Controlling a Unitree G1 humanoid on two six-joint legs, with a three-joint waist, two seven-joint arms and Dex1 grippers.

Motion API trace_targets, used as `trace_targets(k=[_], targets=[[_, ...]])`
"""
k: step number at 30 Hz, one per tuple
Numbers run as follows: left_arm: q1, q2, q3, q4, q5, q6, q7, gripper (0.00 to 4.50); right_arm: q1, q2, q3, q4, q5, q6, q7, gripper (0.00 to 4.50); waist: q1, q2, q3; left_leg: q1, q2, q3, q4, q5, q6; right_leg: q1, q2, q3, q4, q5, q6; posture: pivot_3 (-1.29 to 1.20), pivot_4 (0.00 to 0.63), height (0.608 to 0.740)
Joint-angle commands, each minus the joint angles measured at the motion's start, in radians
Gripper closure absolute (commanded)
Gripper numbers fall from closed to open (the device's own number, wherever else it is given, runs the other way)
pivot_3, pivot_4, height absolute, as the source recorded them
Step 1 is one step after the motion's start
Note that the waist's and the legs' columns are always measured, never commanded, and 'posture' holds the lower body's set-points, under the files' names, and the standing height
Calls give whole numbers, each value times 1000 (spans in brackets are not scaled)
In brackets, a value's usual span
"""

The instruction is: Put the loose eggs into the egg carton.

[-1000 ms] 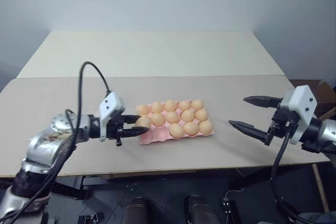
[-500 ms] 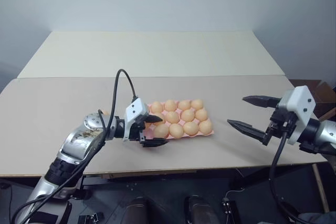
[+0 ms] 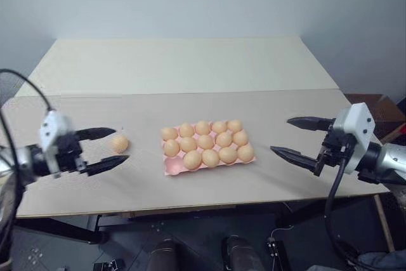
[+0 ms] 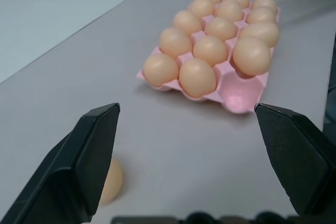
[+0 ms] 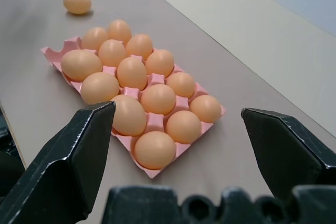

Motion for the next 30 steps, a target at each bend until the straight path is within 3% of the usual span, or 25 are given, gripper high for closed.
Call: trace_targets(k=[1,6,14,19,26,30], targets=[[75,18,124,7,-22,-34,-33,21,-19,-17,5,25,-16,-48,44,0,6,0,0,0,0,0,0,0,0,0,0,0,0,0,0,0,150,740],[201,-17,210,-40,-39,-30,-18,21,1,-19,9,56,-36,-74,88,0,12,0,0,0,0,1,0,0,0,-1,-1,0,-1,0,-1,0,150,740],[158,-2,151,-46,-22,34,111,21,-19,-21,6,60,-33,-66,93,0,15,0,0,0,1,2,0,0,0,-1,0,0,0,0,0,0,150,740],[-31,17,-39,-12,60,231,362,21,-26,-21,0,45,-26,-57,84,0,20,0,0,1,0,1,0,0,0,0,0,0,1,0,0,0,150,740],[-327,-132,-327,73,143,476,627,21,-21,-26,-21,17,-16,-47,76,0,16,0,0,-1,-1,1,0,0,0,0,1,1,0,8,5,0,150,740],[-424,-192,-434,177,229,486,707,21,5,-22,-40,-16,-2,-47,70,0,10,-2,0,0,-1,0,0,0,0,1,2,1,0,9,6,0,150,740]])
